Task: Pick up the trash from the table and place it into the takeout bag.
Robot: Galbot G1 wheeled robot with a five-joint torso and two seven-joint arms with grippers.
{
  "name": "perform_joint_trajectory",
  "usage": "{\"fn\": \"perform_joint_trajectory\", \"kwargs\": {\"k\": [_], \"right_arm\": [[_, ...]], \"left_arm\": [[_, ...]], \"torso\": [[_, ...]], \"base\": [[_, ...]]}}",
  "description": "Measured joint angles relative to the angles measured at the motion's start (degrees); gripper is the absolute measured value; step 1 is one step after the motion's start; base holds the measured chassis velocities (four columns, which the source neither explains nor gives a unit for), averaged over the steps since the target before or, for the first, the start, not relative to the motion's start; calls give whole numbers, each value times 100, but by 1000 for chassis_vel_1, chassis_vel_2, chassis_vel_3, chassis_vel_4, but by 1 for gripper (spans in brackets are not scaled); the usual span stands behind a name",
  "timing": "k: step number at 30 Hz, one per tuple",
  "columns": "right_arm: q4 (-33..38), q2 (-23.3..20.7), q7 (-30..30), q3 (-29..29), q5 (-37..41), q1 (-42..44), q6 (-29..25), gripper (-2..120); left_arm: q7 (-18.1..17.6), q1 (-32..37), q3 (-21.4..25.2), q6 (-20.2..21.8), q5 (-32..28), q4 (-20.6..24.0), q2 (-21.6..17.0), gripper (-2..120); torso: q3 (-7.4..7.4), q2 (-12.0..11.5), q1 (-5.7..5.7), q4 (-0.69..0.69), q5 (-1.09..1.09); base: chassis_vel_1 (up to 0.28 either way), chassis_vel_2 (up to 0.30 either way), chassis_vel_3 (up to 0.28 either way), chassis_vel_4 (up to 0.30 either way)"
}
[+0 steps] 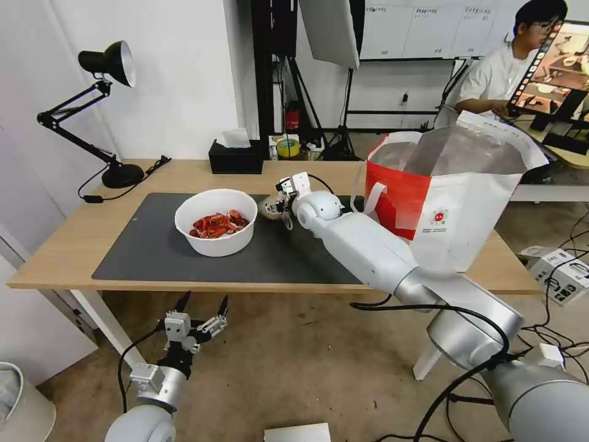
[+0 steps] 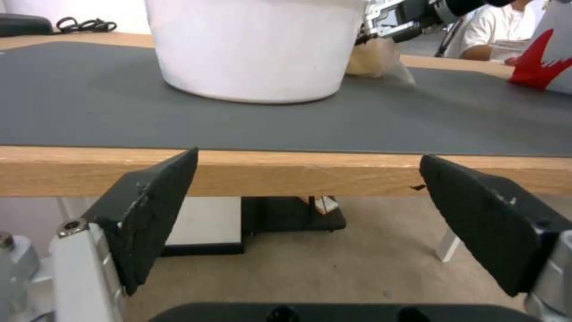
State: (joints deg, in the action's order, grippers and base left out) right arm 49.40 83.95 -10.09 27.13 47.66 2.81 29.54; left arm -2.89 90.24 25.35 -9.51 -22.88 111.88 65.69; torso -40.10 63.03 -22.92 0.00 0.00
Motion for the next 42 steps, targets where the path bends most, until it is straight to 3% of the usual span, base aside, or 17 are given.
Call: {"fn": "perform_joint_trajectory", "kwargs": {"k": [13,18,22,30,33,37,42], "right_arm": [[-118,34,147,0,-112,4,-27,98],[-120,40,197,2,-118,14,-37,82],[-78,36,195,4,-113,61,-51,62],[52,-74,162,16,-85,114,-52,38],[139,-140,144,29,-67,153,-52,22],[284,-236,98,33,-2,215,-51,8],[621,-362,-10,-2,139,253,-52,0]], "left_arm": [[8,-10,26,-32,-2,-26,2,100],[8,-18,23,-41,-2,-32,10,100],[8,-15,27,-46,-2,-32,12,100],[8,-5,18,-55,-2,-31,20,100],[7,-22,-11,-56,0,-29,21,100],[4,-39,-32,-56,1,-26,12,100],[2,-40,-33,-56,1,-18,4,100]], "torso": [[0,0,0,0,0],[0,0,0,0,0],[0,0,0,0,0],[0,0,0,0,0],[0,0,0,0,0],[0,0,0,0,0],[-1,0,0,0,0]], "base": [[0,0,0,0],[0,0,0,0],[0,0,0,0],[0,0,0,0],[0,0,0,0],[0,0,0,0],[0,0,0,0]]}}
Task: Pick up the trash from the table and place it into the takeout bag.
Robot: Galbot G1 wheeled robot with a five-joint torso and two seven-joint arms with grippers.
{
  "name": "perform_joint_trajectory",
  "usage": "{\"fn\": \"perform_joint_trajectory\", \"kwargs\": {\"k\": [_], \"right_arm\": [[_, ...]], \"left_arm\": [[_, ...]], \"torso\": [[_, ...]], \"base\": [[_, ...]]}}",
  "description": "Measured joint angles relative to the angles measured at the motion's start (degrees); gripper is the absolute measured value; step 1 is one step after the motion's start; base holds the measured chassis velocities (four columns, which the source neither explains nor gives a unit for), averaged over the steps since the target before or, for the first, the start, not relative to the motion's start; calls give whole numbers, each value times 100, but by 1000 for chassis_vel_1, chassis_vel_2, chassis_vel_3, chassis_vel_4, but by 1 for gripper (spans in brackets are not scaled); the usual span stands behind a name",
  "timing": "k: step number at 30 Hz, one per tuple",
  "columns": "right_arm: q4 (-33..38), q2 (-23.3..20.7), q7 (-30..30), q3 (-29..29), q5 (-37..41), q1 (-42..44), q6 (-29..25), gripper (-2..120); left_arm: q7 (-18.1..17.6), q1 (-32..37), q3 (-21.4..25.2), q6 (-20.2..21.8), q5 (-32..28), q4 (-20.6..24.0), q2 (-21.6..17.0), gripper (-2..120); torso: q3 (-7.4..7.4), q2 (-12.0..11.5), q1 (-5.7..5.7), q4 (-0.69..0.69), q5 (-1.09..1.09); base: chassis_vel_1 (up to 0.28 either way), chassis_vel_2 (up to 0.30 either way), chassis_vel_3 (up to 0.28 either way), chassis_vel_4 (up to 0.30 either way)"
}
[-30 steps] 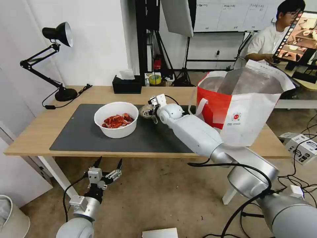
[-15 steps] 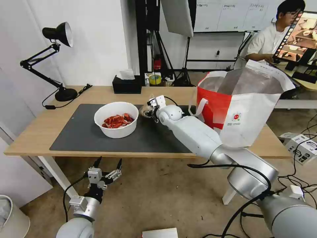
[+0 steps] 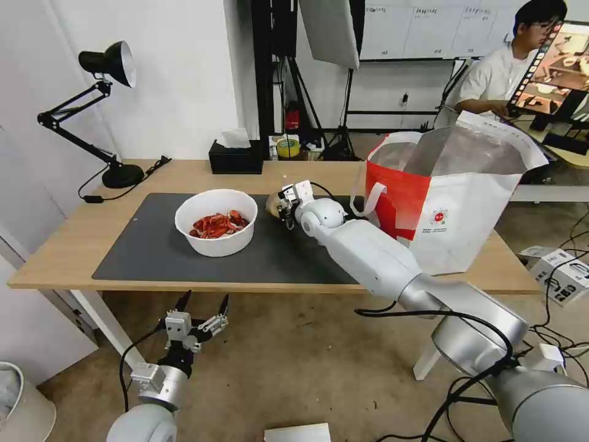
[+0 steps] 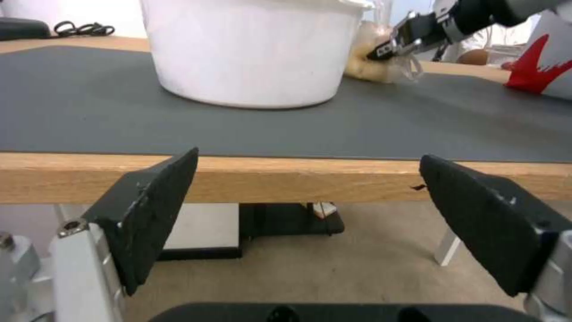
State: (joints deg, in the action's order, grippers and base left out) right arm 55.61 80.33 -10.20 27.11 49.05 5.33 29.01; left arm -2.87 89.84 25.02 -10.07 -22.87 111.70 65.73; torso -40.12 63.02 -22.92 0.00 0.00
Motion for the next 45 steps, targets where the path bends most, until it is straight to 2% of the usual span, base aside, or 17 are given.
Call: {"fn": "perform_joint_trajectory", "kwargs": {"k": [3,4,5,6,7,10,11,14,22,23,26,29,34,37,39,41,45], "right_arm": [[296,-109,-90,-20,75,5,-38,0],[631,-265,-212,-31,111,18,-104,0],[631,-265,-212,-31,111,18,-104,0],[1159,-524,-428,-42,6,63,-257,0],[1159,-524,-428,-42,6,63,-257,0],[1903,-881,-672,-109,-331,215,-598,0],[1903,-881,-672,-109,-331,215,-598,0],[2739,-1195,-952,-236,-569,476,-1107,0],[3729,-1464,-1517,-634,-1212,1336,-2205,0],[3729,-1464,-1517,-634,-1212,1336,-2205,0],[4077,-1579,-1679,-1071,-1749,1786,-2728,0],[4253,-1724,-1698,-1318,-2000,1991,-2936,0],[4659,-2031,-1761,-1752,-1954,2320,-2990,0],[4982,-2423,-1786,-2219,-1698,2623,-2908,0],[4995,-2460,-1786,-2252,-1689,2643,-2908,0],[5096,-2850,-1784,-2556,-1514,2776,-2899,0],[5121,-3147,-1789,-2757,-1208,2787,-2847,0]], "left_arm": [[-2,0,0,0,0,5,-4,100],[-2,0,-6,0,1,14,-3,100],[-2,0,-6,0,1,14,-3,100],[-7,2,-16,0,5,29,4,100],[-7,2,-16,0,5,29,4,100],[-9,15,-23,1,14,45,11,100],[-9,15,-23,1,14,45,11,100],[-10,34,-32,2,24,51,27,100],[-14,119,-33,6,62,80,73,100],[-14,119,-33,6,62,80,73,100],[-15,183,3,6,69,97,65,100],[-15,222,2,-3,118,98,42,100],[-14,221,-33,-12,149,98,38,100],[-20,176,-130,-12,173,90,56,100],[-20,174,-149,-12,180,85,62,100],[-22,145,-243,-8,220,65,66,100],[-22,91,-294,-4,238,57,70,100]], "torso": [[1,0,0,0,0],[1,0,0,1,0],[1,0,0,1,0],[1,0,0,0,0],[1,0,0,0,0],[1,0,0,-2,-1],[1,0,0,-2,-1],[1,0,0,0,0],[1,0,0,0,-1],[1,0,0,0,-1],[1,0,1,0,-1],[1,0,0,0,-1],[1,0,1,0,-1],[2,0,1,-1,-2],[2,0,1,-1,-1],[1,0,1,-1,-1],[2,0,1,-1,-1]], "base": [[0,0,0,0],[0,0,0,0],[0,0,0,0],[0,0,0,0],[0,0,0,0],[0,0,0,0],[0,0,0,0],[0,0,0,0],[0,0,0,0],[0,0,0,0],[0,0,0,0],[0,0,0,0],[0,0,0,0],[0,0,0,0],[0,0,0,0],[0,0,0,0],[0,0,0,0]]}}
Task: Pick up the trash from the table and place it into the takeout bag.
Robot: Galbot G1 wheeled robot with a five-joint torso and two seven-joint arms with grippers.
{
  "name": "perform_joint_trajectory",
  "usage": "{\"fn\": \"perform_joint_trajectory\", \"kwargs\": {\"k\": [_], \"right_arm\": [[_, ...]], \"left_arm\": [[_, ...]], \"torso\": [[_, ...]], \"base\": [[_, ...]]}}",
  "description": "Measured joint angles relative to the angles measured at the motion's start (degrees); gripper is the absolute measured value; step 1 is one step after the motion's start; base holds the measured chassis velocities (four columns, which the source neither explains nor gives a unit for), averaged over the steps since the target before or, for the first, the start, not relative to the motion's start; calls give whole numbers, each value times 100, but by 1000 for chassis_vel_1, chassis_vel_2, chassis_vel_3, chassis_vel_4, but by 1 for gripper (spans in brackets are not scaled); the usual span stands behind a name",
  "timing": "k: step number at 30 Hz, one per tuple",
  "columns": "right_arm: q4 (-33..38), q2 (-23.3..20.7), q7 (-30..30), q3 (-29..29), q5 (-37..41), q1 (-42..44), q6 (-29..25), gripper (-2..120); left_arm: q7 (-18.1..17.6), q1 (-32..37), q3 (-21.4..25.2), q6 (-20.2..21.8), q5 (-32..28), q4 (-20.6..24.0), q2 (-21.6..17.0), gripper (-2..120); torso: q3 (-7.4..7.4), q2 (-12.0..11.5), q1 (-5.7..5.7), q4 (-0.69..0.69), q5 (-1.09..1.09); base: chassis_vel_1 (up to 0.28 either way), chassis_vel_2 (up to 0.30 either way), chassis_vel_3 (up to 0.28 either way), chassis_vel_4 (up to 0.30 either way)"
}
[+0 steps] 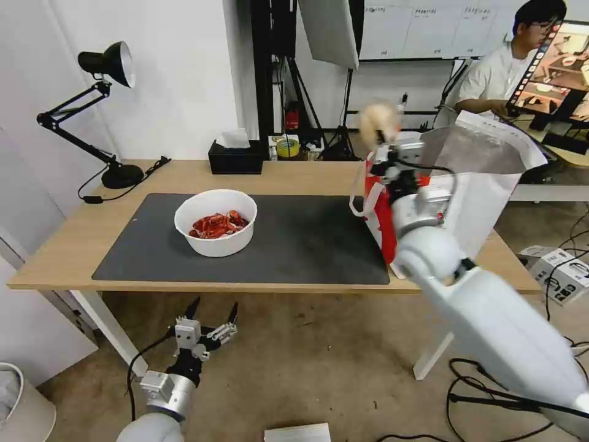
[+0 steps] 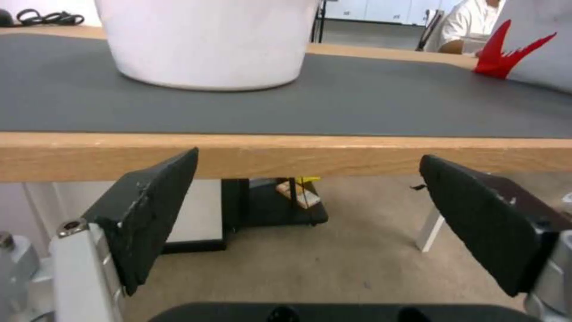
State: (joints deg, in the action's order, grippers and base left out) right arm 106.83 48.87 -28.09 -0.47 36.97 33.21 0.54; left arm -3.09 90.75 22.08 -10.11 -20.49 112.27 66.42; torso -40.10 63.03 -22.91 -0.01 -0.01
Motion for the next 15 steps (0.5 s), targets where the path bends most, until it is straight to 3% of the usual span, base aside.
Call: {"fn": "perform_joint_trajectory", "kwargs": {"k": [15], "right_arm": [[-115,-265,-37,-337,344,295,289,0]], "left_arm": [[-2,-33,-43,-3,39,-29,-24,100]], "torso": [[-1,0,0,1,1]], "base": [[0,0,0,0]]}}
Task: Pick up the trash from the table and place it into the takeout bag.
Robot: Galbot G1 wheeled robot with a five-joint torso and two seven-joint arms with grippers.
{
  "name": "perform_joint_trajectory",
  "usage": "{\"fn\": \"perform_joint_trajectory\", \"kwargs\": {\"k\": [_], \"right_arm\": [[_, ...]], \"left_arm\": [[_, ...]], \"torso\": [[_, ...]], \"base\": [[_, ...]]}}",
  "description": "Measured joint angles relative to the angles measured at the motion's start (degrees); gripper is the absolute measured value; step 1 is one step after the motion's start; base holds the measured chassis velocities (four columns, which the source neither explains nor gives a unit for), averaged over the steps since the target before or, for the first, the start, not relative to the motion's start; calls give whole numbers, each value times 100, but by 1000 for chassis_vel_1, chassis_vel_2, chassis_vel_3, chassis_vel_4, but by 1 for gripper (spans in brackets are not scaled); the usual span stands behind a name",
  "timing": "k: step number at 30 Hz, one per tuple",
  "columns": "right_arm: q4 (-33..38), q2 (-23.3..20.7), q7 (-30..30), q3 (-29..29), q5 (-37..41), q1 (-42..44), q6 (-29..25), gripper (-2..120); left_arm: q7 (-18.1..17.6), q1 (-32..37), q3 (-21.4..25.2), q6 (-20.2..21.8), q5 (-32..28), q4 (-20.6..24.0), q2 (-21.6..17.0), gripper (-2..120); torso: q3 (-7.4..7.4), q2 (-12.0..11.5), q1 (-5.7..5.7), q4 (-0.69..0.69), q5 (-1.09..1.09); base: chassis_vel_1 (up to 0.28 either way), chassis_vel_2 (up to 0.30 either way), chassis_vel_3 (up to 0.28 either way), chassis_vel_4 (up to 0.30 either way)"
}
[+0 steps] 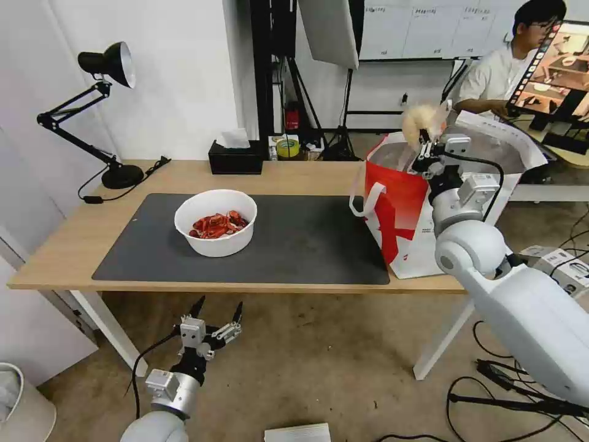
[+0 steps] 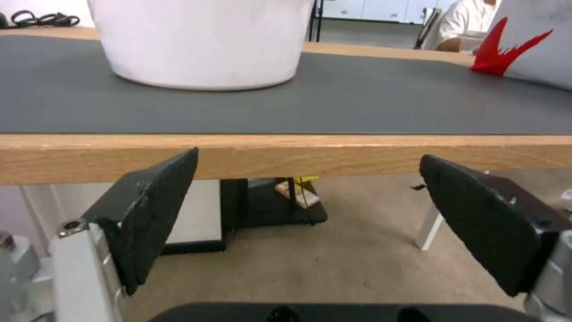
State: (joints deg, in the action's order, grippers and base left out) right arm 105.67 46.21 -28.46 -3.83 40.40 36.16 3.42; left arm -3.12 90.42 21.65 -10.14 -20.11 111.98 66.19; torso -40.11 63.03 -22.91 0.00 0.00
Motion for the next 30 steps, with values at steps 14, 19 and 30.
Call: {"fn": "perform_joint_trajectory", "kwargs": {"k": [14,19,30], "right_arm": [[-12,-149,-20,-154,32,95,151,47],[-11,-177,-20,-156,38,90,152,65],[44,-227,-9,-166,61,86,152,98]], "left_arm": [[-6,-58,-131,-1,15,-19,-9,100],[-8,-54,-150,4,41,-14,4,100],[-13,6,-102,9,57,62,-2,100]], "torso": [[0,0,0,0,1],[0,0,0,0,1],[0,0,0,0,0]], "base": [[0,0,0,0],[0,0,0,0],[0,0,0,0]]}}
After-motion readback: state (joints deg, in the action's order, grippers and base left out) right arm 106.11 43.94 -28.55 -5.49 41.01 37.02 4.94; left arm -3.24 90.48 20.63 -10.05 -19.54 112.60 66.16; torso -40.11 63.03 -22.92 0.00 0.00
